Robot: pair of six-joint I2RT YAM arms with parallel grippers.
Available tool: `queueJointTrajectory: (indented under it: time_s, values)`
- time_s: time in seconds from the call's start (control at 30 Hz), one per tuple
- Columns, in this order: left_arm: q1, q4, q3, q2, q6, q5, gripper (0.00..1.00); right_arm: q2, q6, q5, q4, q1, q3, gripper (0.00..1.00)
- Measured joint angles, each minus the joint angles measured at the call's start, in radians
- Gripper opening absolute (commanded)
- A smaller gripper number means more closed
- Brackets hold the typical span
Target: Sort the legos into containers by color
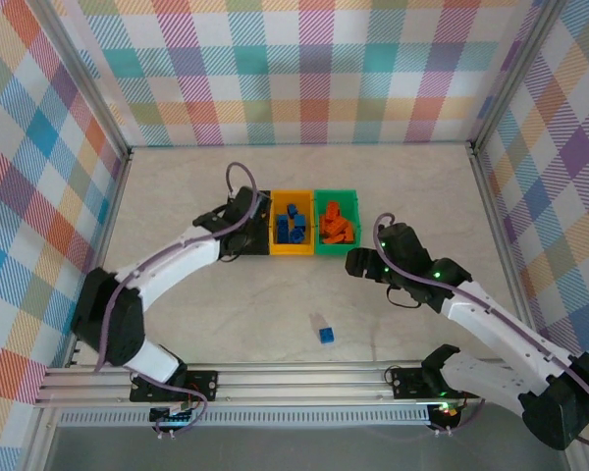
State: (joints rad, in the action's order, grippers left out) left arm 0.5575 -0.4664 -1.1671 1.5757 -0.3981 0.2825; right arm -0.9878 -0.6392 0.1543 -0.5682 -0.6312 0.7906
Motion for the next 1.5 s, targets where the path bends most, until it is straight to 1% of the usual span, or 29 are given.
queueJointTrajectory:
  time_s: [0.07, 0.1, 0.13, 0.17, 0.2, 0.27, 0.37, 0.4, 0.47, 0.53, 0.73, 0.83, 0.9, 1.03, 1.2, 1.33, 1.43, 1.5]
  values:
    - [-0.034, 0.001, -0.047, 0.081, -0.006, 0.0, 0.26, -0.001, 0.0, -0.014, 0.0, 0.0, -0.01, 0.84]
    - [-0.048, 0.002, -0.07, 0.122, -0.006, 0.0, 0.32, -0.001, 0.0, -0.023, 0.0, 0.0, -0.013, 0.84]
    - [-0.057, 0.001, -0.089, 0.158, -0.008, 0.0, 0.43, -0.001, 0.001, -0.031, 0.0, 0.0, -0.014, 0.84]
    - [-0.062, -0.002, -0.104, 0.186, -0.008, -0.001, 0.52, -0.001, 0.003, -0.04, 0.0, 0.0, -0.016, 0.84]
    - [-0.065, -0.002, -0.114, 0.208, -0.009, -0.002, 0.65, -0.001, 0.003, -0.05, 0.001, -0.002, -0.018, 0.85]
    - [-0.066, -0.005, -0.12, 0.221, -0.021, 0.0, 0.78, -0.007, 0.003, -0.065, 0.007, -0.012, -0.024, 0.85]
    - [-0.067, 0.001, -0.124, 0.201, -0.034, -0.024, 0.92, -0.054, 0.003, -0.085, 0.016, -0.055, -0.031, 0.84]
    - [-0.065, 0.0, -0.124, 0.185, -0.036, -0.035, 1.0, -0.082, 0.003, -0.089, 0.022, -0.079, -0.033, 0.85]
    - [-0.06, -0.001, -0.122, 0.134, -0.049, -0.05, 1.0, -0.14, -0.001, -0.093, 0.037, -0.133, -0.037, 0.84]
    - [-0.049, 0.002, -0.113, 0.047, -0.054, -0.066, 1.0, -0.205, -0.005, -0.096, 0.048, -0.196, -0.037, 0.84]
    - [0.013, 0.005, -0.018, -0.288, -0.078, -0.087, 1.0, -0.399, -0.034, -0.095, 0.06, -0.364, -0.035, 0.78]
    - [0.025, -0.007, 0.09, -0.419, -0.104, -0.082, 1.0, -0.473, -0.049, -0.09, 0.051, -0.417, -0.017, 0.72]
    - [0.024, -0.035, 0.176, -0.492, -0.122, -0.066, 1.0, -0.509, -0.06, -0.084, 0.045, -0.446, 0.001, 0.65]
    - [0.025, -0.107, 0.307, -0.606, -0.161, -0.034, 1.0, -0.548, -0.085, -0.079, 0.028, -0.487, 0.021, 0.54]
    - [0.025, -0.164, 0.377, -0.689, -0.194, 0.005, 1.0, -0.589, -0.102, -0.041, -0.013, -0.518, 0.052, 0.37]
    - [0.025, -0.185, 0.396, -0.697, -0.206, 0.027, 1.0, -0.586, -0.105, -0.024, -0.02, -0.525, 0.068, 0.3]
    - [0.025, -0.19, 0.417, -0.707, -0.209, 0.027, 1.0, -0.579, -0.072, 0.003, -0.033, -0.511, 0.121, 0.28]
    - [0.025, -0.19, 0.432, -0.721, -0.21, 0.027, 1.0, -0.578, -0.031, 0.014, -0.031, -0.473, 0.195, 0.28]
